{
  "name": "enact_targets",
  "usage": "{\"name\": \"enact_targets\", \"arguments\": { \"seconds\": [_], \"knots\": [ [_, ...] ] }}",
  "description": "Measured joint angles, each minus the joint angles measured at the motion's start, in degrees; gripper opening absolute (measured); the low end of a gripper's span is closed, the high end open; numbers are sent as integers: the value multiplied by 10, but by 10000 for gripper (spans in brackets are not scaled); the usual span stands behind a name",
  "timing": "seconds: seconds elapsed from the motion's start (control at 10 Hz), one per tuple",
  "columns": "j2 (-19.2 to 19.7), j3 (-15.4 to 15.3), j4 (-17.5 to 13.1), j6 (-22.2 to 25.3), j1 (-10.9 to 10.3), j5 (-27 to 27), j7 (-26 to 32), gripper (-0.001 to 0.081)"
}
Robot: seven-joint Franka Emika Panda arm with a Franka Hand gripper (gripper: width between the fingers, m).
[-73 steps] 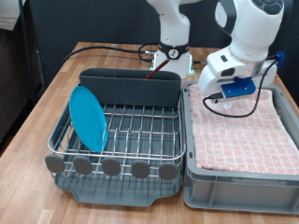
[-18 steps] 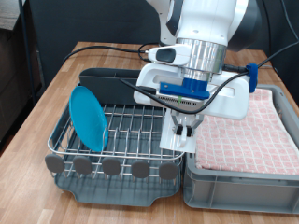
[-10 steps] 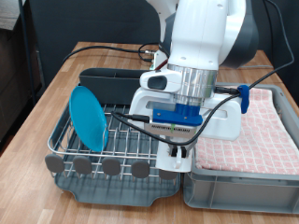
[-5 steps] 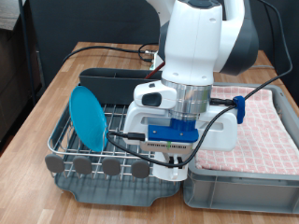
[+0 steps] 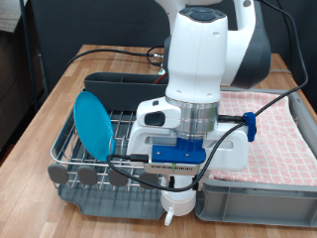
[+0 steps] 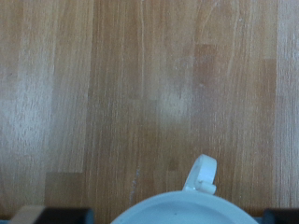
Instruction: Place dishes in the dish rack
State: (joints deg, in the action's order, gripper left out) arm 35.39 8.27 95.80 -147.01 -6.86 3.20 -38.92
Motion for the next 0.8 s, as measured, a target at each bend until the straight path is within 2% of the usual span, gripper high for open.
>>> {"name": "enact_targets", "arguments": {
  "seconds": [0.1, 0.2, 0.3, 0.4, 0.5, 0.6, 0.8],
  "knots": [
    [3, 0, -2, 0, 0, 0, 0, 349],
    [4, -1, -4, 1, 0, 0, 0, 539],
    [4, -7, -10, 18, 4, 5, 8, 539],
    [4, -18, -25, 56, 12, 13, 22, 714],
    [4, -28, -46, 110, 20, 22, 32, 714],
    [4, -35, -71, 167, 25, 32, 38, 784],
    [2, -40, -113, 263, 30, 40, 39, 799]
  ]
}}
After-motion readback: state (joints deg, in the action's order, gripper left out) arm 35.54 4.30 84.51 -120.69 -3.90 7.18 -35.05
